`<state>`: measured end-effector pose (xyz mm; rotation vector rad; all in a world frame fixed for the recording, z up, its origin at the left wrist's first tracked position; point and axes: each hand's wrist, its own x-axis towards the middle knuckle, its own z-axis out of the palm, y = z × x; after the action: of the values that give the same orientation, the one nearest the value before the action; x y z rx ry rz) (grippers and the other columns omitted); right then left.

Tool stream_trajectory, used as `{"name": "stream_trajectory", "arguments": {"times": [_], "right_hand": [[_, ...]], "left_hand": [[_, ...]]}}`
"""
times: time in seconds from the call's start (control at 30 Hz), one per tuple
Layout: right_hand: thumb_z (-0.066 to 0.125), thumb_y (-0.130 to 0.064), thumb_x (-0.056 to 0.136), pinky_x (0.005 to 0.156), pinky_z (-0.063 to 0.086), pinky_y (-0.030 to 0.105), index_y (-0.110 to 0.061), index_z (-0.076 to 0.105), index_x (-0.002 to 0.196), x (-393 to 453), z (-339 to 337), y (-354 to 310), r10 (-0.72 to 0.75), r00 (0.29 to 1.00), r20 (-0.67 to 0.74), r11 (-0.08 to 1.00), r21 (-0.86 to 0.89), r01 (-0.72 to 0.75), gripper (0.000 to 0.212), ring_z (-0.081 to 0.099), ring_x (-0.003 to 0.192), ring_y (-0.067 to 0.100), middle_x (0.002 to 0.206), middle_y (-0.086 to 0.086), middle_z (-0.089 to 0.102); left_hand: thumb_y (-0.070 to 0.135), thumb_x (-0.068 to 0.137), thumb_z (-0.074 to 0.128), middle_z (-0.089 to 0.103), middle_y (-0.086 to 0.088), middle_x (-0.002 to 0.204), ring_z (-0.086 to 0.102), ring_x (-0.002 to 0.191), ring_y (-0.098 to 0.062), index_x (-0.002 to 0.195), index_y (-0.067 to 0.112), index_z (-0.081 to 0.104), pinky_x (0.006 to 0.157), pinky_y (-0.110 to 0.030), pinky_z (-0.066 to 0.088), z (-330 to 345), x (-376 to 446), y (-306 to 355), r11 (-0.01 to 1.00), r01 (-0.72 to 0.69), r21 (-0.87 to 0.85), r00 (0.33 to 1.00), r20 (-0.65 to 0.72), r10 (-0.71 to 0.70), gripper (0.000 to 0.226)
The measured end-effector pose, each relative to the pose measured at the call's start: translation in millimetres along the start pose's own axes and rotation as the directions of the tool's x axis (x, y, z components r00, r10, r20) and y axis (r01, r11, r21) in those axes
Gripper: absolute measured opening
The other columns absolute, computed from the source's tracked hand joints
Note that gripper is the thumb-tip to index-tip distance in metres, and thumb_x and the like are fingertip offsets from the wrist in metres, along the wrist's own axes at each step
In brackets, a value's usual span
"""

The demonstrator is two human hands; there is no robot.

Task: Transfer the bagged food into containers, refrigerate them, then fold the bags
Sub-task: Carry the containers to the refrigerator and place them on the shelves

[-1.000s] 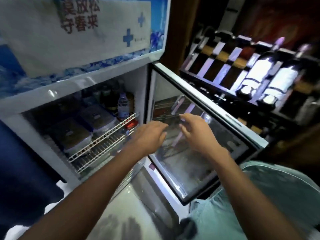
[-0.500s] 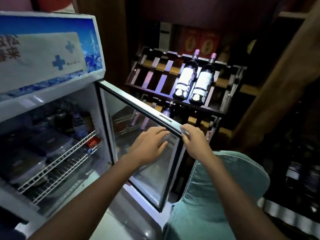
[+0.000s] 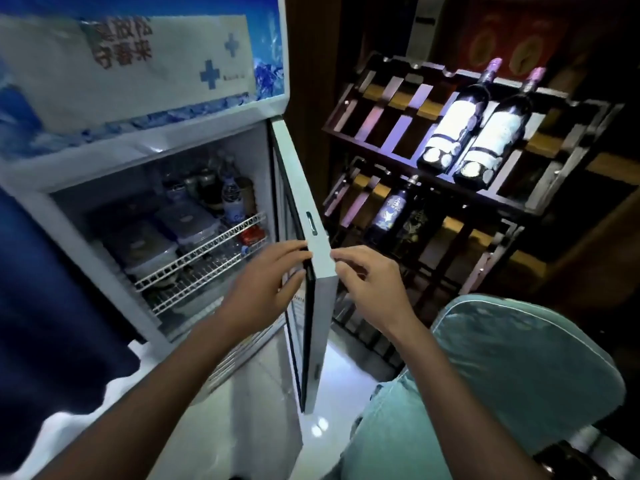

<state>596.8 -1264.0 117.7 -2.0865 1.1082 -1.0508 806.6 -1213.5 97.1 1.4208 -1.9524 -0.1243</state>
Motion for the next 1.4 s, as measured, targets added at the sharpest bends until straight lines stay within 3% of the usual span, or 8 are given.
{"name": "stream_trajectory", "arguments": {"times": [0.13, 0.23, 0.4, 0.6, 0.87, 1.03, 1.23, 1.4], "right_hand": [[0.062, -0.008, 0.095, 0.103, 0.046, 0.020, -0.011, 0.071, 0.123, 16, 58, -15, -0.147, 0.978, 0.148, 0.989, 0.052, 0.141, 0.030, 0.059, 0.115, 0.004, 0.126, -0.001, 0.067], [0.060, -0.006, 0.095, 0.114, 0.034, 0.023, -0.008, 0.064, 0.130, 32, 110, -33, -0.308, 0.927, 0.216, 0.949, 0.004, 0.315, 0.036, 0.049, 0.132, 0.015, 0.141, 0.005, 0.057], [0.054, -0.009, 0.098, 0.117, 0.035, 0.040, -0.003, 0.056, 0.138, 58, 187, -63, -0.478, 0.832, 0.283, 0.854, -0.074, 0.515, 0.040, 0.043, 0.139, 0.023, 0.147, 0.009, 0.051], [0.056, -0.011, 0.097, 0.114, 0.037, 0.048, -0.007, 0.049, 0.144, 92, 252, -107, -0.484, 0.783, 0.390, 0.778, -0.216, 0.589, 0.048, 0.042, 0.140, 0.027, 0.152, 0.009, 0.046], [0.058, -0.010, 0.093, 0.113, 0.032, 0.047, -0.010, 0.036, 0.152, 130, 319, -143, -0.451, 0.760, 0.469, 0.731, -0.295, 0.616, 0.063, 0.028, 0.147, 0.028, 0.161, 0.009, 0.031], [0.049, -0.014, 0.098, 0.121, 0.018, 0.042, -0.011, 0.013, 0.159, 155, 349, -154, -0.395, 0.734, 0.552, 0.732, -0.293, 0.615, 0.071, 0.007, 0.154, 0.022, 0.168, 0.005, 0.004], [0.053, -0.014, 0.092, 0.122, 0.017, 0.048, -0.007, 0.009, 0.159, 177, 365, -156, -0.400, 0.699, 0.593, 0.700, -0.295, 0.651, 0.080, 0.006, 0.154, 0.024, 0.168, 0.007, 0.006], [0.054, -0.019, 0.094, 0.121, 0.019, 0.051, -0.010, 0.012, 0.159, 188, 363, -147, -0.435, 0.632, 0.642, 0.669, -0.240, 0.704, 0.078, 0.002, 0.154, 0.023, 0.168, 0.006, 0.003]], "left_hand": [[0.030, 0.100, 0.052, 0.065, -0.004, 0.131, 0.058, 0.122, -0.020, 0.120, 0.010, 0.071, 0.105, -0.035, 0.046, -47, -43, -20, 0.992, 0.084, 0.089, 0.986, -0.151, -0.070, 0.034], [0.016, 0.098, 0.058, 0.069, -0.009, 0.119, 0.065, 0.112, -0.026, 0.108, 0.004, 0.075, 0.099, -0.037, 0.051, -78, -71, -39, 0.985, 0.072, 0.160, 0.965, -0.263, -0.028, 0.023], [0.013, 0.097, 0.058, 0.068, -0.011, 0.125, 0.063, 0.113, -0.028, 0.117, 0.004, 0.073, 0.093, -0.041, 0.054, -120, -114, -83, 0.920, 0.200, 0.338, 0.942, -0.325, -0.085, 0.026], [0.012, 0.097, 0.053, 0.059, -0.009, 0.139, 0.054, 0.122, -0.030, 0.134, 0.007, 0.062, 0.094, -0.045, 0.051, -164, -138, -139, 0.798, 0.367, 0.478, 0.912, -0.352, -0.209, 0.039], [0.011, 0.089, 0.066, 0.050, -0.006, 0.147, 0.047, 0.128, -0.030, 0.143, 0.010, 0.052, 0.088, -0.049, 0.052, -206, -133, -204, 0.671, 0.487, 0.559, 0.873, -0.332, -0.356, 0.055], [0.018, 0.093, 0.061, 0.036, -0.007, 0.160, 0.038, 0.139, -0.032, 0.153, 0.009, 0.037, 0.095, -0.050, 0.046, -221, -115, -228, 0.575, 0.598, 0.558, 0.794, -0.315, -0.519, 0.065], [0.016, 0.095, 0.052, 0.030, -0.006, 0.162, 0.031, 0.143, -0.030, 0.156, 0.012, 0.029, 0.104, -0.053, 0.041, -231, -94, -244, 0.500, 0.694, 0.518, 0.697, -0.312, -0.645, 0.066], [0.023, 0.094, 0.052, 0.037, -0.003, 0.157, 0.041, 0.136, -0.031, 0.151, 0.015, 0.036, 0.099, -0.051, 0.044, -230, -84, -242, 0.443, 0.742, 0.502, 0.641, -0.341, -0.687, 0.060]]}}
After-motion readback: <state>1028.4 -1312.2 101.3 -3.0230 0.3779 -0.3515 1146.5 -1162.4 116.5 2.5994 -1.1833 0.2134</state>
